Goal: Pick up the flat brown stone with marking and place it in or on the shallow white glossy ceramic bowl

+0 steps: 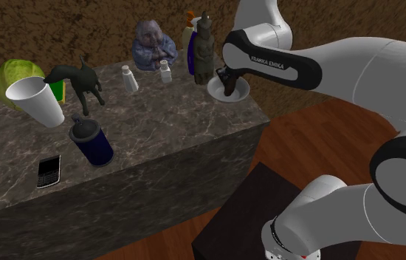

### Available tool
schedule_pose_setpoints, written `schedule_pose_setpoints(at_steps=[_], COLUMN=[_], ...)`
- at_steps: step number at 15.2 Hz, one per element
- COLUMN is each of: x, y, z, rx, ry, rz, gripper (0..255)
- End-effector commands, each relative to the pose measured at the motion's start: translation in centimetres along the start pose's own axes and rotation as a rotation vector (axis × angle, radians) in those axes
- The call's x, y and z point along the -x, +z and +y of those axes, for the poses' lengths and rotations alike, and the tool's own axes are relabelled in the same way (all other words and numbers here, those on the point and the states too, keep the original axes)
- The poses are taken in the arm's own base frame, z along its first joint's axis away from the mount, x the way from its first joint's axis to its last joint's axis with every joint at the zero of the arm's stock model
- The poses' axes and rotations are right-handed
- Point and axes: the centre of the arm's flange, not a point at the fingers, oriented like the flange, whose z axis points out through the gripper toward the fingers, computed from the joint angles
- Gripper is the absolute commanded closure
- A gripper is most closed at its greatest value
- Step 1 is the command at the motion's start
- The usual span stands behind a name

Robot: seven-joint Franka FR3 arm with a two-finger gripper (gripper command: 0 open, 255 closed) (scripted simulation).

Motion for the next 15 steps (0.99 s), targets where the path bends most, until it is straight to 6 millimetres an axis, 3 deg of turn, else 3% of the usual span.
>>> schedule_pose_setpoints(at_steps=[1, 2, 3, 8, 12, 15], x=[0.1, 0.1, 0.1, 0.1, 0.1, 0.1], y=[0.7, 0.7, 0.7, 0.7, -4.3, -4.3], z=[0.0, 0.0, 0.0, 0.0, 0.0, 0.0], rx=[0.002, 0.002, 0.002, 0.002, 0.002, 0.002], ry=[0.001, 0.001, 0.001, 0.001, 0.001, 0.001], rz=[-0.017, -0.017, -0.017, -0.017, -0.017, -0.017], gripper=[255, 255, 0, 0, 0, 0])
